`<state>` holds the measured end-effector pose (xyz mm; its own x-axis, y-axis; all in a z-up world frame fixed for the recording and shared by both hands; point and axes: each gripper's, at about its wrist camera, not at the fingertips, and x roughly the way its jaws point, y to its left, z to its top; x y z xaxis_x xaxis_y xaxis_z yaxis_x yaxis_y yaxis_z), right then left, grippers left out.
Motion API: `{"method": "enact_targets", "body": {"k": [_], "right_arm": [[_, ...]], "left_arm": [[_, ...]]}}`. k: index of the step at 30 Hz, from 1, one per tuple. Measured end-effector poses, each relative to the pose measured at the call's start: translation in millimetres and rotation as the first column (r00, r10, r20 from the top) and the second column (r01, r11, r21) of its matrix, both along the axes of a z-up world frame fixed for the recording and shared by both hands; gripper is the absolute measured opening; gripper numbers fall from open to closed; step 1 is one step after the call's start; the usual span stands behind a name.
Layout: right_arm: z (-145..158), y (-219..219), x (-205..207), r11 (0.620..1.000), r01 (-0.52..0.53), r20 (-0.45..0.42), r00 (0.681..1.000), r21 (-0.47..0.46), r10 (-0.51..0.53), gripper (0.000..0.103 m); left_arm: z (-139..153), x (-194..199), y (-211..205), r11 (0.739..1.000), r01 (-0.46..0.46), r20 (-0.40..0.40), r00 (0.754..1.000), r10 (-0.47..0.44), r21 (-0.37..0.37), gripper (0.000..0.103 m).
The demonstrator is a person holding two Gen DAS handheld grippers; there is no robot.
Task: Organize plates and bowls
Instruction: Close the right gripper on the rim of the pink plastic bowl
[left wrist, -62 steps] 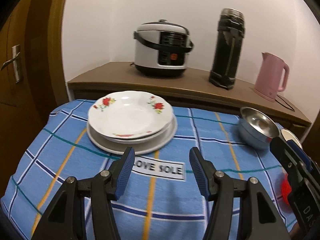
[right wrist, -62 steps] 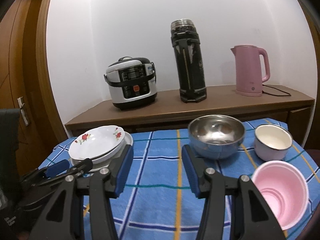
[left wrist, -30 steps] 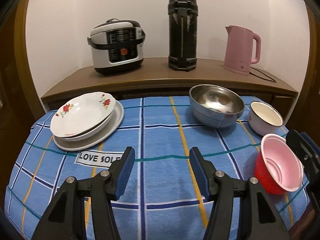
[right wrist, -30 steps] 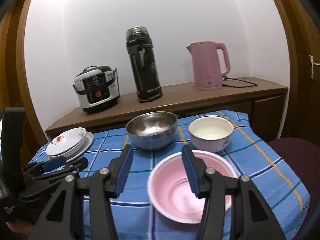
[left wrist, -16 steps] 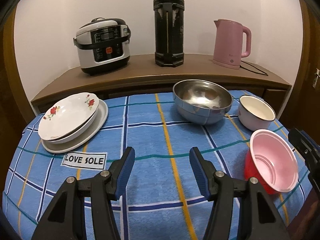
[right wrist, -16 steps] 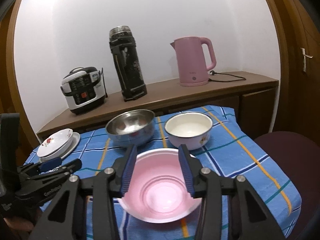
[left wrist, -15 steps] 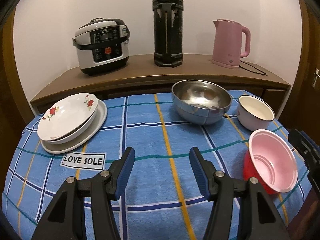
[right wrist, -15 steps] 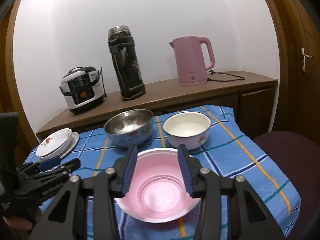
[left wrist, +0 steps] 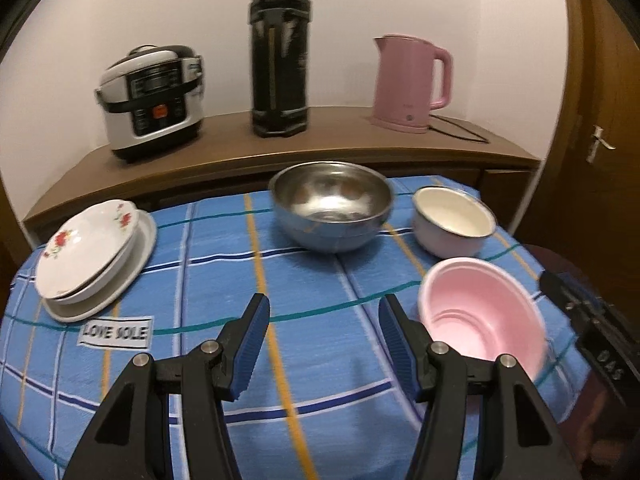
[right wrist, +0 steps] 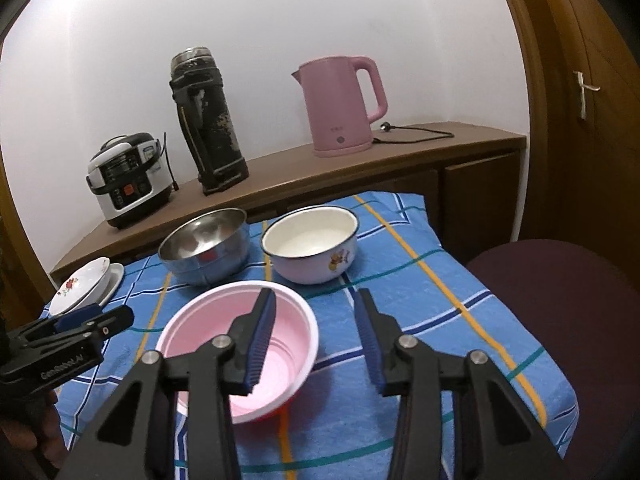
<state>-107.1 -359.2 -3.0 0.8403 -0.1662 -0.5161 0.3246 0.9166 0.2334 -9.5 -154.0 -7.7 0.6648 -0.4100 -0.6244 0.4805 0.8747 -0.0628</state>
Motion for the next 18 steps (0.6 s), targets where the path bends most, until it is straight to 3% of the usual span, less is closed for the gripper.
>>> {"method": "enact_targets", "body": {"k": [9, 18], "right_arm": [[-4, -5, 3, 0.999, -0.022, -0.018, 1.000, 0.041, 0.023, 0.035], [-7, -10, 5, 0.998, -0.027, -0.033, 0.999, 0.057, 0.028, 0.035]], "left_arm": [[2, -1, -24, 0.996, 0.083, -0.041, 0.996, -0.084, -0.022, 0.059], [-4, 0, -39, 0.994, 0.109, -0.061, 0.992, -0.110, -0.009, 0.059]]}}
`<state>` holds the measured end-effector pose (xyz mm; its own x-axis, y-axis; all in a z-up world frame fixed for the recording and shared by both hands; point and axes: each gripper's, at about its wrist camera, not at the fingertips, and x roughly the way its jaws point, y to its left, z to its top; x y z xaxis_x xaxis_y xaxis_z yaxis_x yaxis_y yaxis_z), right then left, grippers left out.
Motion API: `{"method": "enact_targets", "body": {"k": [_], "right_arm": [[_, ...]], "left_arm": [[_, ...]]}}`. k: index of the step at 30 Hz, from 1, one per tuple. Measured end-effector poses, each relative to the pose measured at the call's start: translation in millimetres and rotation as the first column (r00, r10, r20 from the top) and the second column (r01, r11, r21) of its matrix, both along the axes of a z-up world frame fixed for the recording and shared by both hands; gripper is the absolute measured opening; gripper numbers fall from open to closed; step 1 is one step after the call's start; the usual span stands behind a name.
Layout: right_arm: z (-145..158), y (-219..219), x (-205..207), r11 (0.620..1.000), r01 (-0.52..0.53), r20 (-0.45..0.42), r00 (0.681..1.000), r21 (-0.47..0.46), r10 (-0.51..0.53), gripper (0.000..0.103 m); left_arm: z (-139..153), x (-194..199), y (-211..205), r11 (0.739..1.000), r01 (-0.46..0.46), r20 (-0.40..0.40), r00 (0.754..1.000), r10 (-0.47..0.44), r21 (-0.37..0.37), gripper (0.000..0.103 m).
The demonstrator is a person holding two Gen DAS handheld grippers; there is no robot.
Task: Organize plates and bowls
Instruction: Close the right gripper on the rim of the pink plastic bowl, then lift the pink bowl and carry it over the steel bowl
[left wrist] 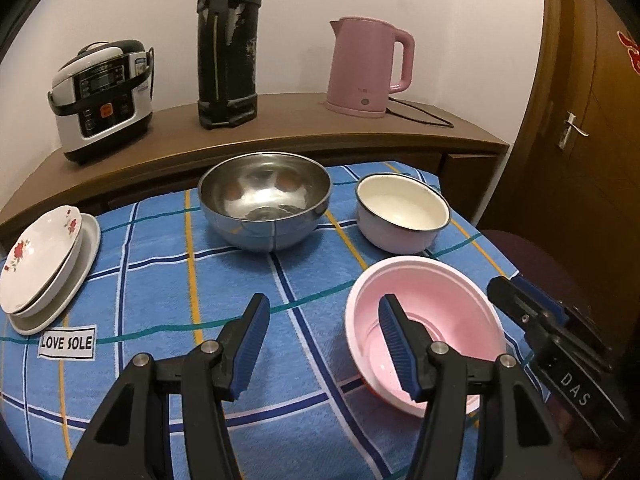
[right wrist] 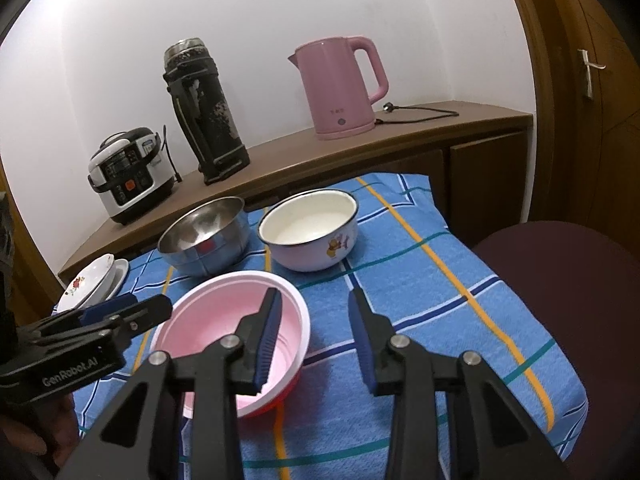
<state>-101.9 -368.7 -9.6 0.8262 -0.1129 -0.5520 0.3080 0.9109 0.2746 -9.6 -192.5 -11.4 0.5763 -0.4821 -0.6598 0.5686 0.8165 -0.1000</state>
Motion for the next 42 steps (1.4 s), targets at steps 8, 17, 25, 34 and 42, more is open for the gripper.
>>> {"method": "enact_targets", "body": {"k": [8, 17, 25, 34, 42], "right_arm": [[-2, 6, 6, 1.000, -0.028, -0.014, 1.000, -0.014, 0.028, 0.033], [-8, 7, 12, 0.999, -0.049, -0.043, 0.998, 0.001, 0.049, 0.025], [-13, 11, 15, 0.997, -0.067, -0.063, 0.996, 0.023, 0.068, 0.017], [-15, 11, 18, 0.997, -0.067, -0.078, 0.995, 0.027, 0.069, 0.015], [-18, 12, 20, 0.997, -0.067, -0.104, 0.992, 0.034, 0.071, 0.013]], "left_arm": [[-6, 3, -7, 1.000, 0.004, -0.014, 1.000, -0.003, 0.022, 0.059], [-12, 6, -15, 0.998, 0.001, -0.021, 1.000, 0.001, 0.055, 0.059], [-19, 9, -19, 0.998, 0.006, -0.053, 0.999, -0.003, 0.062, 0.051], [-22, 11, -20, 0.997, 0.004, -0.060, 0.998, 0.000, 0.077, 0.036], [-26, 12, -19, 0.997, 0.007, -0.075, 0.997, -0.001, 0.075, 0.027]]}}
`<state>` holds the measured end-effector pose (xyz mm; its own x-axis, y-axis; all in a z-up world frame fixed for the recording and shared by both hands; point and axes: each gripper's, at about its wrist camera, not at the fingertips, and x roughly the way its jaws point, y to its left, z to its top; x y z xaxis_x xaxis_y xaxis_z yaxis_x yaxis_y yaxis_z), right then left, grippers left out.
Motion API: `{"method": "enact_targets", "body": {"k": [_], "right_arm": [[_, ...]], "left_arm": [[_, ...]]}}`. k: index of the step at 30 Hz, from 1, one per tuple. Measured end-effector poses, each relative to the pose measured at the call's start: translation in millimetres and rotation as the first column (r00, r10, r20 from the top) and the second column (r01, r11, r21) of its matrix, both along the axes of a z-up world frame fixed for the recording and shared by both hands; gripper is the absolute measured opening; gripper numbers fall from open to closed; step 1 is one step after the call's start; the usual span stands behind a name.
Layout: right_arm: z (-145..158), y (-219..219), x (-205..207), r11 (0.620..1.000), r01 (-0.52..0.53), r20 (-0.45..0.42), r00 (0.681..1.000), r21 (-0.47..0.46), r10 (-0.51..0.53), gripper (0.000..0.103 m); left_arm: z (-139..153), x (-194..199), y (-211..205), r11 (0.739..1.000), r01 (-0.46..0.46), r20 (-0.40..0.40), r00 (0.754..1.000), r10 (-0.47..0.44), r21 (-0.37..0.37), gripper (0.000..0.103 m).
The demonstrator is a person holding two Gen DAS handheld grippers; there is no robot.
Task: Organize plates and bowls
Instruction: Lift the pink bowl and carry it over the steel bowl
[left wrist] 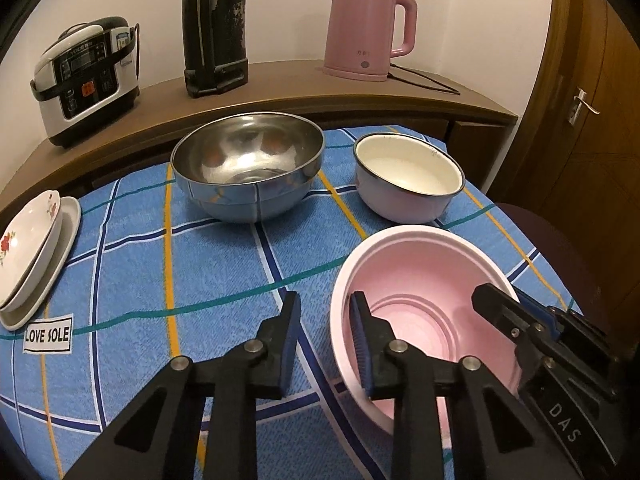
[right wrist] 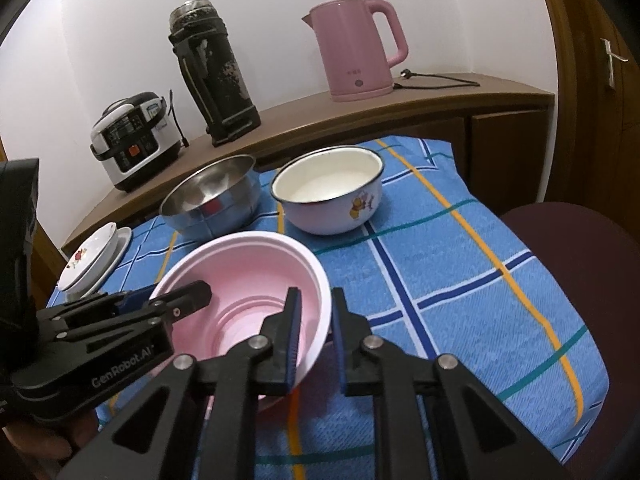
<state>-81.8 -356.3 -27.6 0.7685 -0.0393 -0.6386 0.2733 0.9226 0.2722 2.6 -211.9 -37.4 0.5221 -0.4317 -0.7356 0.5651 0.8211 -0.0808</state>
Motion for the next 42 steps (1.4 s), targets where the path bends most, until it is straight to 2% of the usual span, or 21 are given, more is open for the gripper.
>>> {"method": "enact_targets", "body": {"k": [3, 5, 42], "right_arm": [[-1, -1, -1, 1.000, 0.002, -0.006, 1.000, 0.007, -0.002, 0.012], [0, 1, 0, 1.000, 0.001, -0.007, 1.000, 0.003, -0.001, 0.011], [21, 38, 17, 0.998, -0.049, 0.017, 0.999, -0.027, 0.050, 0.009]], "left_arm": [[0, -2, -1, 1.000, 0.021, -0.001, 1.000, -0.021, -0.004, 0.016], [-1, -3, -2, 1.000, 0.027, 0.003, 1.000, -0.027, 0.001, 0.012], [21, 10, 39, 0.996, -0.055, 0.029, 0.998, 0.057, -0.065, 0.012]]}}
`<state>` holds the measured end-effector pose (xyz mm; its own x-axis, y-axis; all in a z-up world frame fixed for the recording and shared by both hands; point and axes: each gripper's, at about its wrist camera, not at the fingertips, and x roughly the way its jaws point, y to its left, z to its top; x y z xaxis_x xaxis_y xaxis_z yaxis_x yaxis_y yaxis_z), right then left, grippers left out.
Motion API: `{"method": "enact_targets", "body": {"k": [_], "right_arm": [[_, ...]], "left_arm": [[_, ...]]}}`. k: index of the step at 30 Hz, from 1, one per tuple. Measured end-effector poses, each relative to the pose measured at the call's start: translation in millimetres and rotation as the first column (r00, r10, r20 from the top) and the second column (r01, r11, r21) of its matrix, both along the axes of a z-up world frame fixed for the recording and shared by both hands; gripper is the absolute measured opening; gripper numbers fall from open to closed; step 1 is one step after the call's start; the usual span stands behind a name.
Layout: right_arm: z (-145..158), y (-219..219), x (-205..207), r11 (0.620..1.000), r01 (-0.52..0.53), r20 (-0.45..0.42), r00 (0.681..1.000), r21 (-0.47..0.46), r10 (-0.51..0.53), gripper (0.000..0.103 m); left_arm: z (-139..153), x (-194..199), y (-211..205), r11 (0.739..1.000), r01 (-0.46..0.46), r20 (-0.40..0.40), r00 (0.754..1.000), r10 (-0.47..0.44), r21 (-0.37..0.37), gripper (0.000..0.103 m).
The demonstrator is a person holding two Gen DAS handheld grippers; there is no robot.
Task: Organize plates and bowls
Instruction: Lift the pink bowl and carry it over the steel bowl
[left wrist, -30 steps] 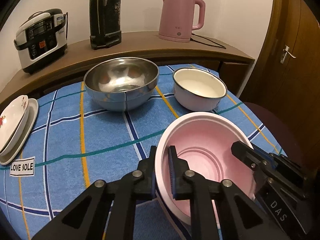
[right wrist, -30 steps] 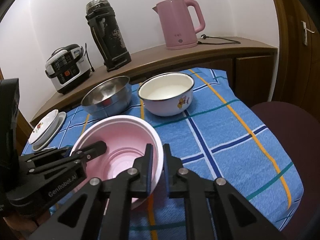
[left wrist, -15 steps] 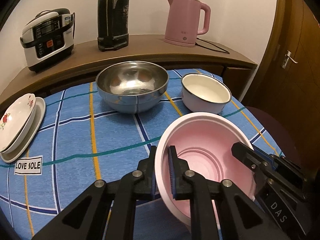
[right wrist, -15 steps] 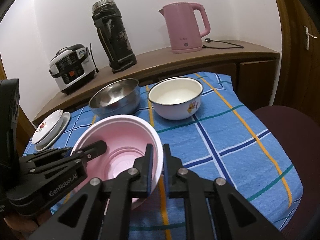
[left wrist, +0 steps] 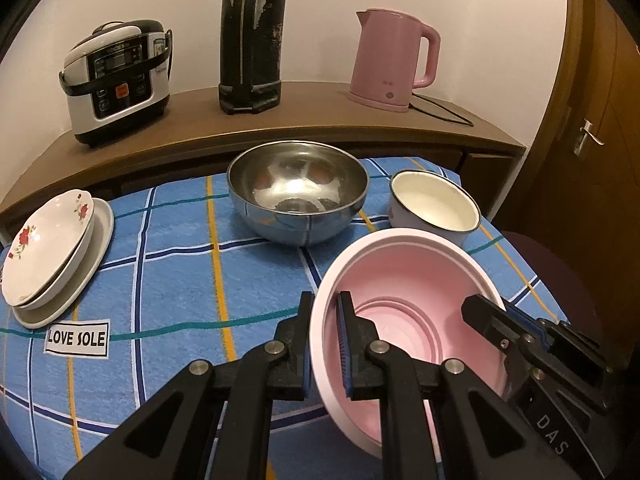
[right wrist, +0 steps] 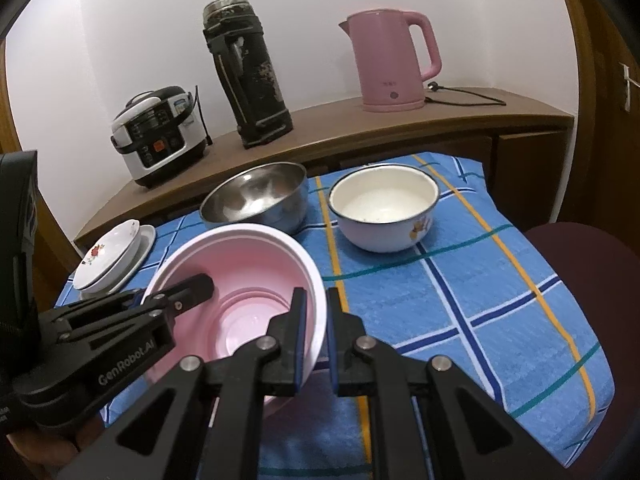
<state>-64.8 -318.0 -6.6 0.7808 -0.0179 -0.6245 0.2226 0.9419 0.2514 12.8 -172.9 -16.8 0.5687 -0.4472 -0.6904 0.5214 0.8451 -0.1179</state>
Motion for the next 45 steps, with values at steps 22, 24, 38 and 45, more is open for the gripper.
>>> {"method": "enact_targets", "body": {"k": [22, 24, 38, 45], "right_arm": [[6, 3, 13, 1.000, -0.011, 0.011, 1.000, 0.006, 0.011, 0.009], [6, 3, 14, 1.000, -0.010, 0.013, 1.000, 0.008, 0.010, 0.009], [12, 3, 26, 1.000, -0.019, 0.025, 1.000, 0.006, 0.019, 0.009], [16, 3, 34, 1.000, -0.023, 0.038, 0.999, 0.004, 0.023, 0.009]], "left_arm": [[6, 12, 3, 1.000, -0.021, 0.009, 1.000, 0.021, -0.006, 0.012], [7, 13, 3, 1.000, -0.021, 0.010, 1.000, 0.021, -0.007, 0.012], [15, 22, 1, 0.999, -0.030, 0.023, 0.999, 0.031, -0.016, 0.012], [17, 29, 3, 0.999, -0.040, 0.021, 0.999, 0.041, -0.025, 0.012]]}}
